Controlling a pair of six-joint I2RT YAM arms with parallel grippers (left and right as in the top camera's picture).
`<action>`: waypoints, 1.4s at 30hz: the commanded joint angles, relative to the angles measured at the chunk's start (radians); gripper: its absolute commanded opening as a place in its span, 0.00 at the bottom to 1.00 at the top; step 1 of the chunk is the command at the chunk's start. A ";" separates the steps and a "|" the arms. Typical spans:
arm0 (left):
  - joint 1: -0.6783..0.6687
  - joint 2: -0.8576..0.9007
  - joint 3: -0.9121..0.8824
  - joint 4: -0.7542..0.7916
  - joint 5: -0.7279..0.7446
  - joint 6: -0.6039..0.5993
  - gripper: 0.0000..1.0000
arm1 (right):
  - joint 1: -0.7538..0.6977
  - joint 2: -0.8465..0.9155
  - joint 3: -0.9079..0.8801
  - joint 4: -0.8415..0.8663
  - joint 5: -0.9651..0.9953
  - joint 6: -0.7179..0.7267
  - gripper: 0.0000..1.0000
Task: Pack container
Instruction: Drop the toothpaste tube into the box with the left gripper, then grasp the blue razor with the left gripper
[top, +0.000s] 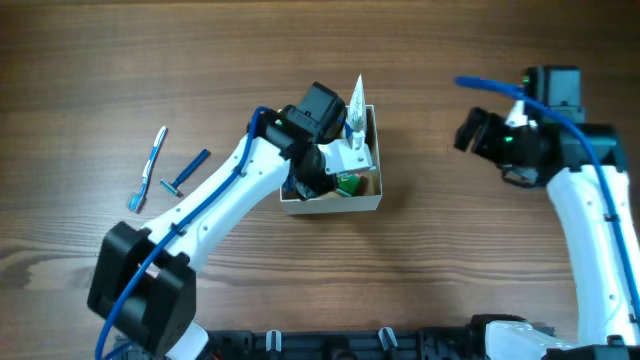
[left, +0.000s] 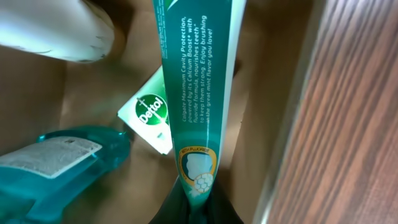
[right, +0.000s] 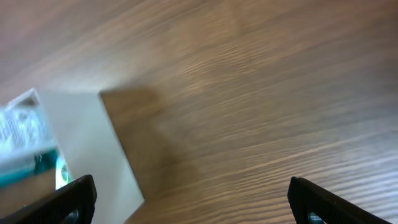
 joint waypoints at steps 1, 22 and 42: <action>0.003 -0.001 0.006 0.021 0.023 0.026 0.05 | -0.158 0.001 -0.006 -0.008 -0.059 0.059 1.00; 0.169 -0.348 0.065 -0.060 -0.251 -0.499 1.00 | -0.304 0.001 -0.006 -0.049 -0.073 -0.081 1.00; 0.708 0.244 0.065 -0.054 -0.073 -0.542 1.00 | -0.304 0.001 -0.006 -0.049 -0.077 -0.080 1.00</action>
